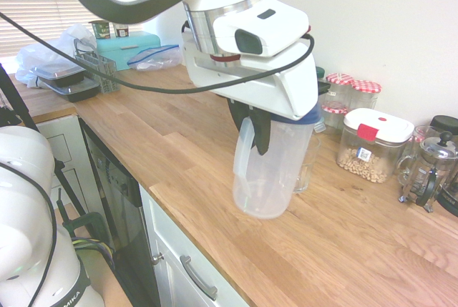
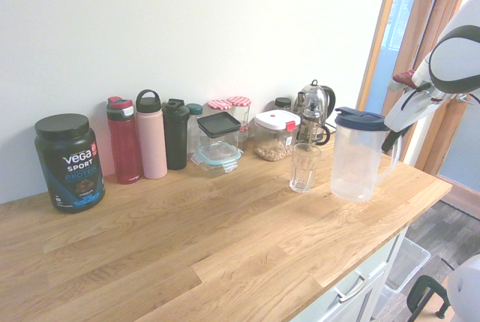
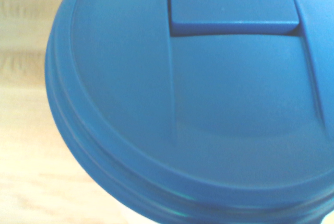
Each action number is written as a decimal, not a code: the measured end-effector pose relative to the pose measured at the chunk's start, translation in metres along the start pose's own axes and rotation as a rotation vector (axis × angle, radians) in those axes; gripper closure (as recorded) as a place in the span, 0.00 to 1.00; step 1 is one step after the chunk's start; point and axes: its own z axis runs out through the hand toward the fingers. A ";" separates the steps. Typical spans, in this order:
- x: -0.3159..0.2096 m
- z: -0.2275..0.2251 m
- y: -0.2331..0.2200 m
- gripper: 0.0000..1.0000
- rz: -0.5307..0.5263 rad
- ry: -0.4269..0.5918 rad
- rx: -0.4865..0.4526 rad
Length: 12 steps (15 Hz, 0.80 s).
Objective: Pour me some water
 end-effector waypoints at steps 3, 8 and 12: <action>-0.010 0.012 -0.007 1.00 0.010 -0.014 0.002; -0.046 -0.012 -0.046 1.00 -0.015 -0.033 -0.022; -0.099 -0.009 -0.133 1.00 -0.029 0.011 -0.018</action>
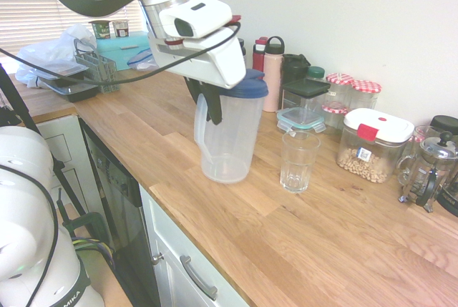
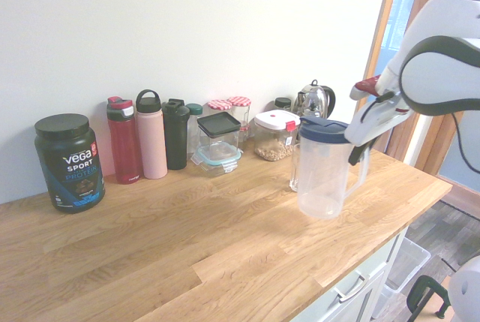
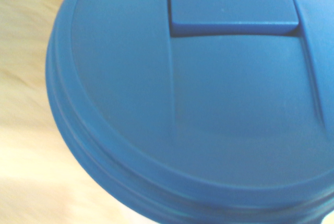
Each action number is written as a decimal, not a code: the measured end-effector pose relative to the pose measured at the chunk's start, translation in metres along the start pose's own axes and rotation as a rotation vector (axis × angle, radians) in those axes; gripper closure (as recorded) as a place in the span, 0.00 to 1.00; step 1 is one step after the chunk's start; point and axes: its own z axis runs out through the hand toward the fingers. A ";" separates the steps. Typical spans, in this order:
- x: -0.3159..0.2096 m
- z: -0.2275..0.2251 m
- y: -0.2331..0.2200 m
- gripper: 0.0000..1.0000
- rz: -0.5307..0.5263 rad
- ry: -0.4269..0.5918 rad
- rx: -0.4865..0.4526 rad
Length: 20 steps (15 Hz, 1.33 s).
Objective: Pour me some water
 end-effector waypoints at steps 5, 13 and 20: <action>-0.072 0.021 -0.089 1.00 -0.014 0.083 0.042; -0.097 0.062 -0.194 1.00 -0.033 0.037 0.104; -0.098 0.081 -0.228 1.00 -0.043 0.066 0.067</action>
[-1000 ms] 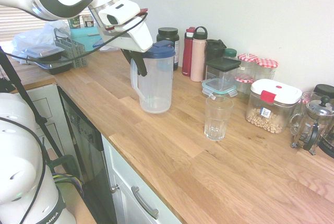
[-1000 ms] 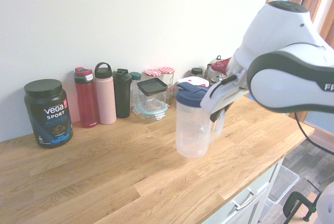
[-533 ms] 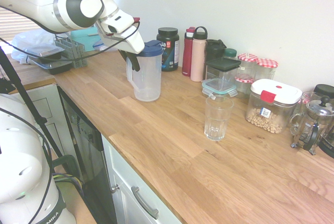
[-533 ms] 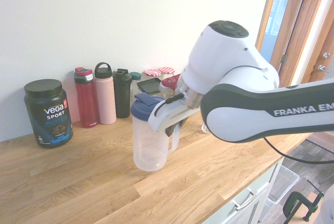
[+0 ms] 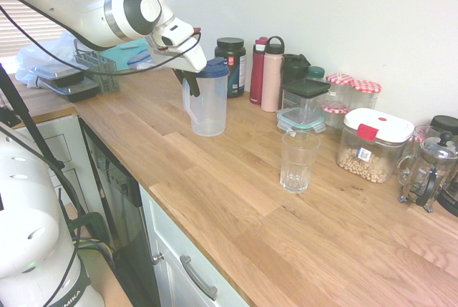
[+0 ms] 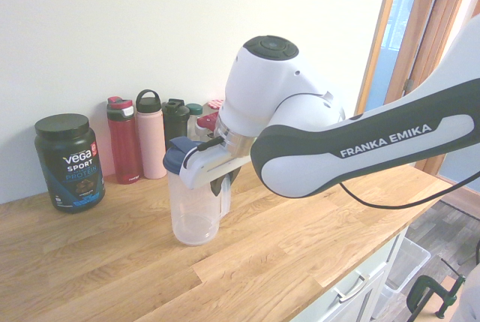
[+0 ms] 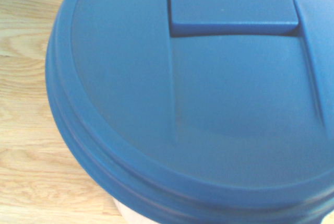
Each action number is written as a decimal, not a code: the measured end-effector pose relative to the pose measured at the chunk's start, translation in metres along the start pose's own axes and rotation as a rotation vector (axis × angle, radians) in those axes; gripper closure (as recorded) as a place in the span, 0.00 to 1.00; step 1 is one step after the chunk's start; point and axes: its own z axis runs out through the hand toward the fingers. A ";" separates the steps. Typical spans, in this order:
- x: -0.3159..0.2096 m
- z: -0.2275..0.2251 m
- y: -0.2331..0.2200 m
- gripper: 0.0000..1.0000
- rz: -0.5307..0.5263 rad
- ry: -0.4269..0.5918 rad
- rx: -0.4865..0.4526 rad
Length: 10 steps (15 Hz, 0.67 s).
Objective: Pour me some water
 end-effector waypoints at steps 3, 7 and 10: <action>-0.003 -0.001 -0.001 0.00 0.006 0.022 -0.004; 0.003 -0.001 0.003 0.00 0.031 0.020 -0.012; 0.006 0.000 0.007 0.00 0.041 0.007 -0.011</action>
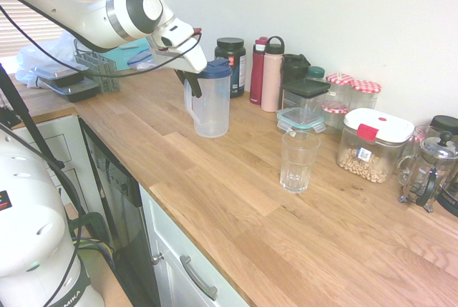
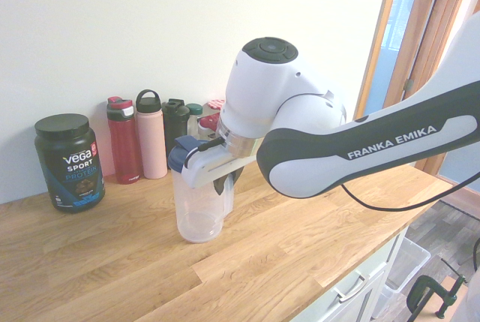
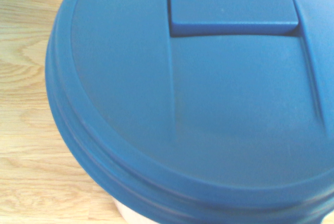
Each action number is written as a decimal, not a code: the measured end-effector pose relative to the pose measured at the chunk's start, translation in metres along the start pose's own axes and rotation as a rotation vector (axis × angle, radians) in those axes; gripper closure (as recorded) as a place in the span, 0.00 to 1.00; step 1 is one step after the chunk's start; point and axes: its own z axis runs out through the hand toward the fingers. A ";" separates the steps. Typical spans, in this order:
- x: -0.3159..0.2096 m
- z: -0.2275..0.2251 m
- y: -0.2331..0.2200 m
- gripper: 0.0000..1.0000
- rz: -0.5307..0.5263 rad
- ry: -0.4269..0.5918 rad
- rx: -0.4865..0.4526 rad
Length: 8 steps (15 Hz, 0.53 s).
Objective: Pour me some water
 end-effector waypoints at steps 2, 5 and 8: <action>-0.003 -0.002 -0.001 0.00 -0.006 -0.005 0.006; -0.007 -0.004 -0.002 0.00 -0.013 -0.011 0.012; -0.006 -0.009 0.000 0.00 -0.006 -0.023 0.005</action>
